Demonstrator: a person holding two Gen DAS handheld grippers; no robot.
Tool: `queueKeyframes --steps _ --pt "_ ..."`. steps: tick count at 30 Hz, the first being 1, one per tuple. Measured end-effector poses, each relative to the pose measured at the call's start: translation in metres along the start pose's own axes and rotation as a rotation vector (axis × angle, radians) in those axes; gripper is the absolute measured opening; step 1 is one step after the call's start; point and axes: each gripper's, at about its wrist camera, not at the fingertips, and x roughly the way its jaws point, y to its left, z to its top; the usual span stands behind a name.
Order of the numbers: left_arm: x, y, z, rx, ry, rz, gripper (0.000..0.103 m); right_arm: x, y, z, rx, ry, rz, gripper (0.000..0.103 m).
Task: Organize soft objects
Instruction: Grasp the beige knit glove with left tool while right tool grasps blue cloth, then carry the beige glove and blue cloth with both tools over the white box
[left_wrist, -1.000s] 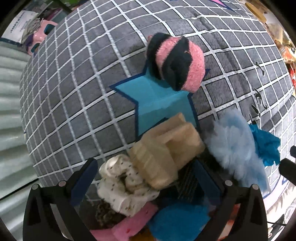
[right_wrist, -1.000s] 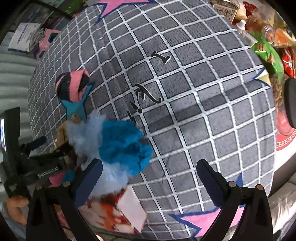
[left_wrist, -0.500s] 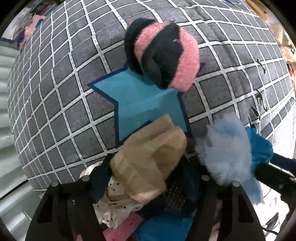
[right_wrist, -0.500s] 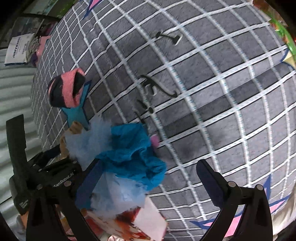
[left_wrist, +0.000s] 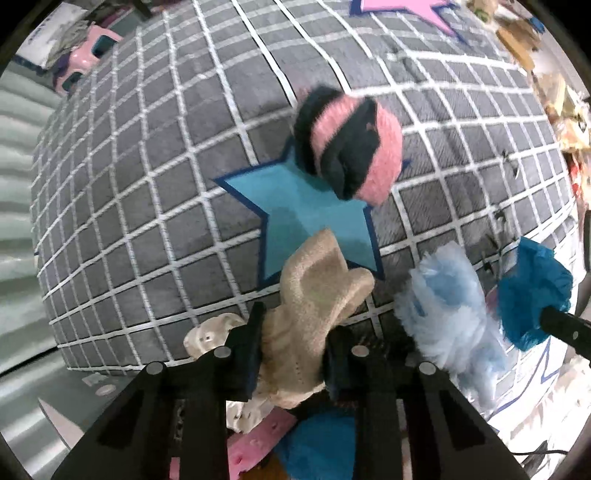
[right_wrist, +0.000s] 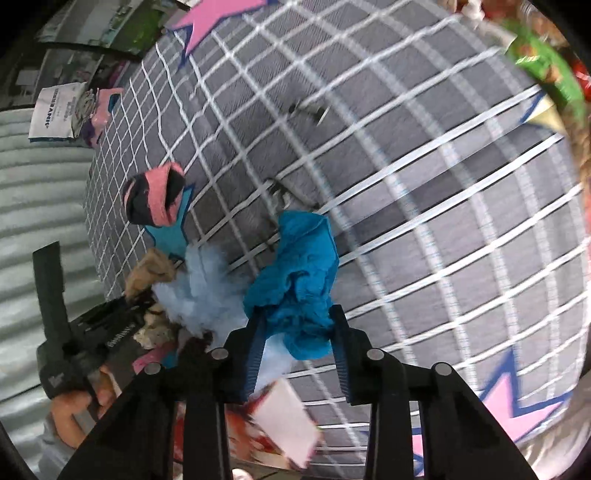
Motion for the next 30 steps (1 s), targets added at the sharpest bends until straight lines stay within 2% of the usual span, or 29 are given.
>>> queueKeyframes --steps 5,11,12,16,20,30 --pt "-0.026 0.001 -0.006 -0.038 -0.063 -0.023 0.029 -0.026 -0.008 -0.007 -0.067 -0.047 -0.053 0.033" --pt "-0.07 0.004 -0.014 -0.06 -0.134 -0.06 0.029 -0.034 -0.007 -0.018 -0.117 -0.077 -0.106 0.033" --pt "-0.077 0.004 -0.017 -0.062 -0.144 -0.065 0.029 -0.036 -0.008 -0.02 -0.116 -0.08 -0.109 0.03" --pt "-0.119 0.005 -0.06 -0.053 -0.203 -0.062 0.029 -0.049 -0.005 -0.033 -0.154 -0.103 -0.135 0.029" --pt "-0.139 0.002 -0.079 -0.044 -0.221 -0.081 0.029 -0.062 0.003 -0.045 -0.193 -0.125 -0.151 0.029" --pt "-0.163 -0.015 -0.135 -0.011 -0.245 -0.101 0.029 -0.083 0.024 -0.082 -0.239 -0.166 -0.173 0.029"
